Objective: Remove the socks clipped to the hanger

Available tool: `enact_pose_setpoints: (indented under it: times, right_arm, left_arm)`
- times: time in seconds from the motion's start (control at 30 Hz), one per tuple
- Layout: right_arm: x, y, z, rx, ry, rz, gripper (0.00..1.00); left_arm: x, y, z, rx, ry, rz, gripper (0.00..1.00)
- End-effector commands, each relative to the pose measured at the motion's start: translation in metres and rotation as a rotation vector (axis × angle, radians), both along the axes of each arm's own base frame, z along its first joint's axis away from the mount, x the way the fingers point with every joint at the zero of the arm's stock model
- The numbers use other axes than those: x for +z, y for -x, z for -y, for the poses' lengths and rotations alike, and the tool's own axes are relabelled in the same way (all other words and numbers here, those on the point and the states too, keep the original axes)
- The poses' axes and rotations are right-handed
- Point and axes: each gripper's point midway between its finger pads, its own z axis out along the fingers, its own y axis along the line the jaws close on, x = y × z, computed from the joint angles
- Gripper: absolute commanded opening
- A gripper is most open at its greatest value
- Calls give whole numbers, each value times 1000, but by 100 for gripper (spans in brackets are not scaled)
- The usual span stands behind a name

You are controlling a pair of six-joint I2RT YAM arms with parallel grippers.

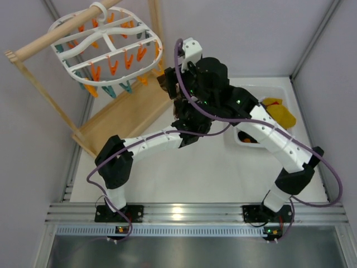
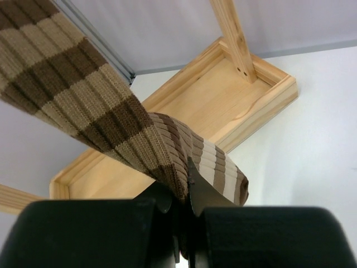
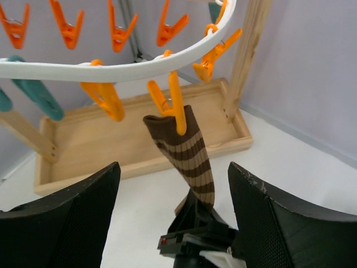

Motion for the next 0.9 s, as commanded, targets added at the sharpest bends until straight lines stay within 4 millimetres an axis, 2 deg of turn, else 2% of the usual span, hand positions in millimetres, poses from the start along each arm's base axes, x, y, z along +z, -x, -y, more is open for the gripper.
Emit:
enact_pose_setpoints:
  times: [0.0,0.17,0.23,0.27,0.33,0.57,0.87]
  right_arm:
    - [14,-10,3,-49,99,81,74]
    - [14,-25,-21,-47,132,137,68]
    - [4,-32,-33,-41,165,145,67]
    - [10,-32,-36,-39,157,161,65]
    - [3,-38,-45,-34,178,170,63]
    - [-3,-44,-64,1,167,187,62]
    - [-1,-61,-73,-40,164,249,62]
  left_arm:
    - [17,-5,11,-19,50,34,0]
    - [18,-7,15,-33,58,36,0]
    - [18,-7,17,-38,63,36,0]
    - [20,-8,17,-41,67,38,0]
    - [21,-9,19,-49,70,39,0]
    - [21,-11,23,-73,73,34,0]
    - [23,-13,26,-92,85,35,0]
